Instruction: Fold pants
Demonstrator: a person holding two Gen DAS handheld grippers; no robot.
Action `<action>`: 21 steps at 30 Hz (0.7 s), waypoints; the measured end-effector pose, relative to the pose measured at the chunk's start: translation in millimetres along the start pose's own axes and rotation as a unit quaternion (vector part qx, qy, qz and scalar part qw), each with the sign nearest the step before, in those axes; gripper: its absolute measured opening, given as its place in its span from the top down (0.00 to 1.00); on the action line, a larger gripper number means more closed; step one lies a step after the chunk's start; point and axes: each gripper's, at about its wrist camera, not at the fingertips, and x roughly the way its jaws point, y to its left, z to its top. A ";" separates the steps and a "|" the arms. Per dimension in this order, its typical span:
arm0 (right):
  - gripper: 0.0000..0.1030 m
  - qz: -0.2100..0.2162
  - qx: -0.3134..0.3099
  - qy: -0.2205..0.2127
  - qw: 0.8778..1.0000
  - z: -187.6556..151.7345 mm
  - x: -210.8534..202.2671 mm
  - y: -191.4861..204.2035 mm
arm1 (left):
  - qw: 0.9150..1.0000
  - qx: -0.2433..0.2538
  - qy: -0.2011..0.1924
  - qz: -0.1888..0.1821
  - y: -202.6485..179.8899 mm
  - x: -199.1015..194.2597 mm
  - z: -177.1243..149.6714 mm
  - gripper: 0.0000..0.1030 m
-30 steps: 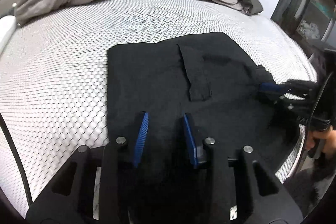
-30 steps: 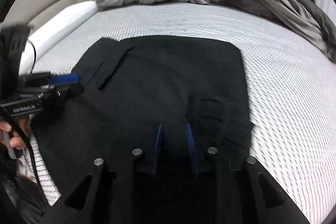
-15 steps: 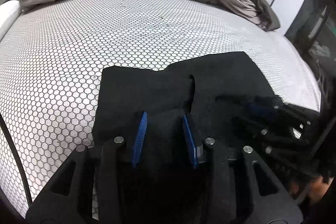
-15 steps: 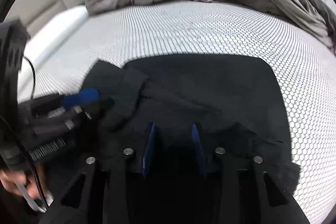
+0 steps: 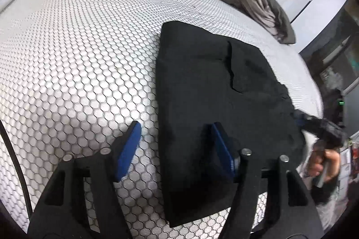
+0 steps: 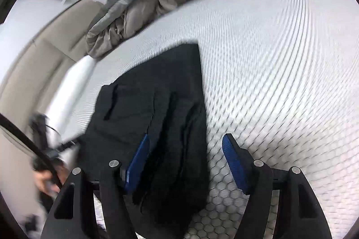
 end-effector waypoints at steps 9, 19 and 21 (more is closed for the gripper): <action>0.71 -0.026 -0.051 -0.022 0.998 -2.8 28.8 48.4 | 0.997 0.021 -0.025 0.068 -14.9 2.0 23.3 0.66; 0.48 -0.172 -0.121 -0.049 0.976 -1.0 6.6 46.2 | 0.983 0.112 -0.059 0.137 -45.9 -2.2 9.4 0.64; 0.44 -0.208 -0.138 -0.053 0.967 -7.1 -5.2 42.3 | 0.982 0.116 -0.056 0.140 -43.8 -8.1 1.6 0.63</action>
